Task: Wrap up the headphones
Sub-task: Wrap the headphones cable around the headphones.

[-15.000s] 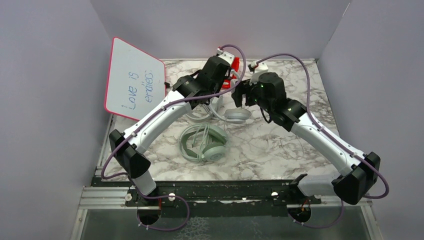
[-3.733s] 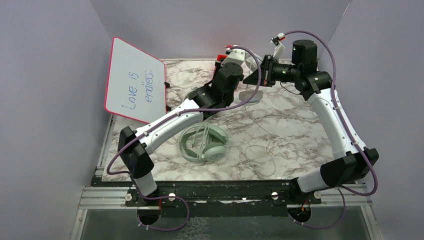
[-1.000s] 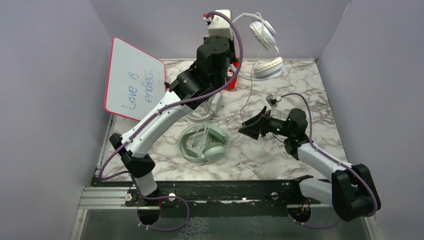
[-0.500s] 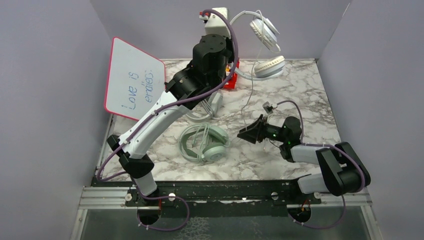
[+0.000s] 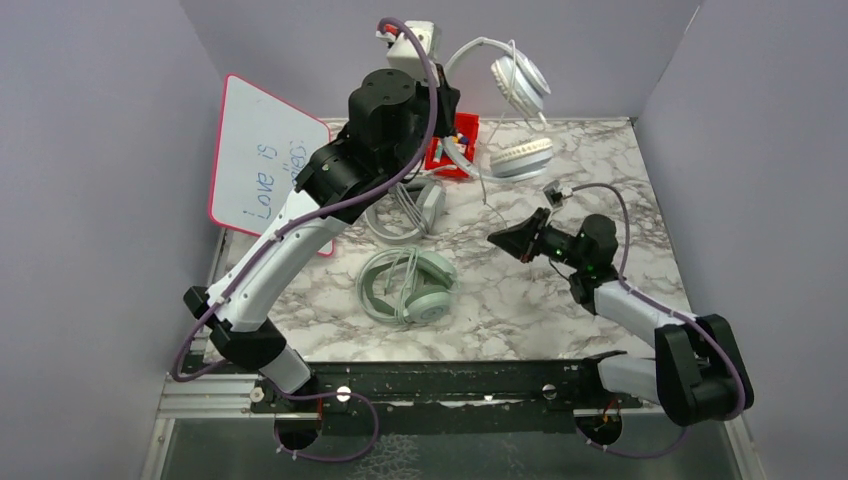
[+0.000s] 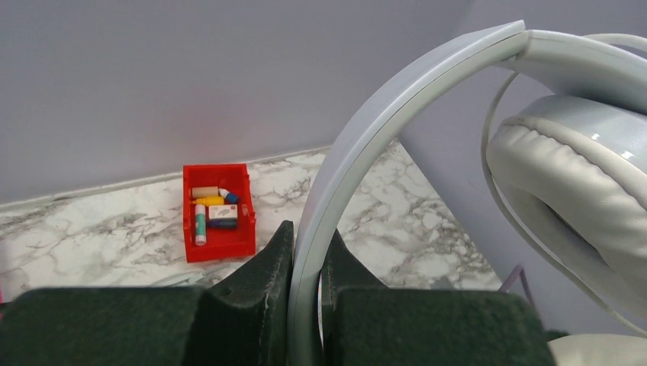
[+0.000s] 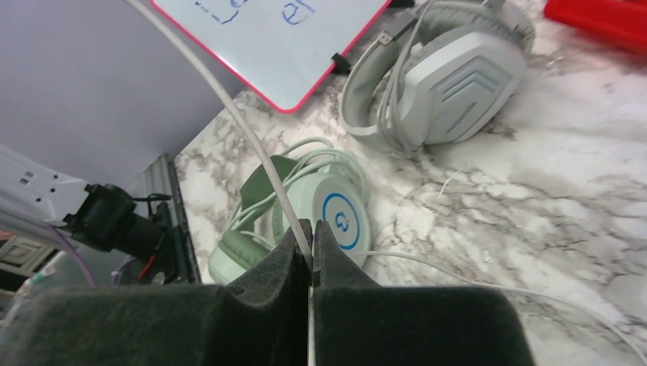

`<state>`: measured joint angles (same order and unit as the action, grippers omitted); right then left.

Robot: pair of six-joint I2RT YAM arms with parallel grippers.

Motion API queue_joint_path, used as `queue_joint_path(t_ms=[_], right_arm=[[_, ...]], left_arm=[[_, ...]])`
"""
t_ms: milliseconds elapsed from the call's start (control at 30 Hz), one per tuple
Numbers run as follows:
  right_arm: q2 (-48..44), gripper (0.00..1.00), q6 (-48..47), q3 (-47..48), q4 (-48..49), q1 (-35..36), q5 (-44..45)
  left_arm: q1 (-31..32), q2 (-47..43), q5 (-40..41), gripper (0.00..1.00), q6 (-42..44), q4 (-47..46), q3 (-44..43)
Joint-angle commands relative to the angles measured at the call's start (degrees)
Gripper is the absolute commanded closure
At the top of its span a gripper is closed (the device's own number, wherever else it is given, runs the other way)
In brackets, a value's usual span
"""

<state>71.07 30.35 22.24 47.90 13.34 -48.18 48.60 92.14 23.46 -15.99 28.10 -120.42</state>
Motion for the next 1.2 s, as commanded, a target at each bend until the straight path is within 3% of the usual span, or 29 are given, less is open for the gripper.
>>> queue_joint_path(t_ms=[0, 133, 400, 900, 1167], right_arm=[[-3.15, 0.98, -10.29, 5.52, -18.14, -1.29, 1.62], [-3.04, 0.98, -15.49, 12.12, -30.18, -1.68, 1.83], [0.41, 0.99, -24.62, 32.03, -62.58, -3.45, 4.65], [3.01, 1.0, -29.41, 54.06, -89.03, -3.42, 13.63], [5.28, 0.99, -29.82, 61.83, -96.82, -3.43, 9.87]], left_arm=[[-1.68, -6.87, -14.66, 1.0, 1.71, -3.15, 7.21], [-1.85, -8.89, -26.42, 1.0, 5.92, -3.59, 12.48], [-1.8, -16.26, -34.3, 1.0, 16.55, -1.87, 28.5], [-1.79, -14.4, -23.98, 1.0, 29.41, 0.02, 37.82], [-1.75, -11.41, -15.81, 1.0, 31.56, 0.14, 38.75]])
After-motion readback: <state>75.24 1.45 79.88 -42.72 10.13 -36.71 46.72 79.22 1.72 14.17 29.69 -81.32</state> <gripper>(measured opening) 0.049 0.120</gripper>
